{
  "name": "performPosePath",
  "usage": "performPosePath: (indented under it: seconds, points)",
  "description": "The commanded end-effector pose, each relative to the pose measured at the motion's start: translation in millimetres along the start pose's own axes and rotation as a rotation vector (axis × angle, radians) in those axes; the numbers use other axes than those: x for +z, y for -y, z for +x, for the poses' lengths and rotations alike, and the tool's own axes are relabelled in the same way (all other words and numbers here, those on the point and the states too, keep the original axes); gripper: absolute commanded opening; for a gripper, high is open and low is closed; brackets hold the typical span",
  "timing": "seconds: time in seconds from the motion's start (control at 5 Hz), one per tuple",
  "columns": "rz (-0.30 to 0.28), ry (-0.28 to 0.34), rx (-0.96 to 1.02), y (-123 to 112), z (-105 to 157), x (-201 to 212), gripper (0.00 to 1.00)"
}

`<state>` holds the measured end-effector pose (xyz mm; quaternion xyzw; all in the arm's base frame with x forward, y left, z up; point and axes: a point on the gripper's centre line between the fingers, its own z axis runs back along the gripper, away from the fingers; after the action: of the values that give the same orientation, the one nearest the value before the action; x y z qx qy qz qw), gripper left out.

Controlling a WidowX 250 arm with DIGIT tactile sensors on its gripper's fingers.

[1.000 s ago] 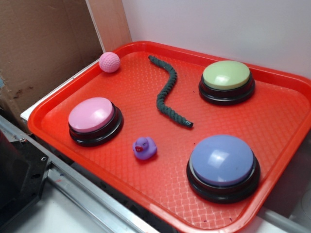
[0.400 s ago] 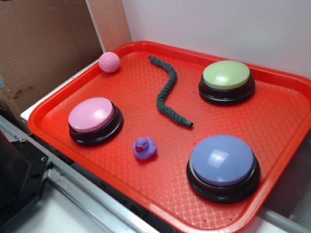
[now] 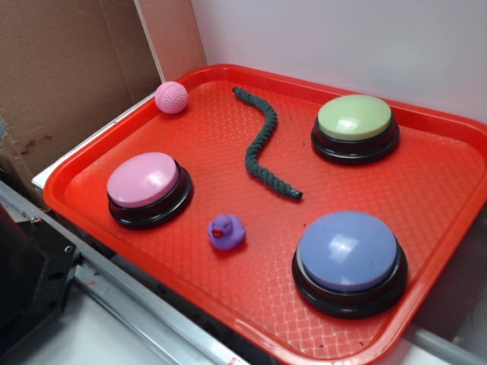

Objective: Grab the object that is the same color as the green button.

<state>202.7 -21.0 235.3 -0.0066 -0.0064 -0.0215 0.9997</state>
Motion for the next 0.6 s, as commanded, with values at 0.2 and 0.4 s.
performPosePath:
  seconds: [0.2, 0.4]
  points:
    - [0.126, -0.009, 0.739, -21.7, 45.0, -4.6, 1.0]
    - [0.03, -0.005, 0.884, -31.3, 38.6, -9.1, 1.0]
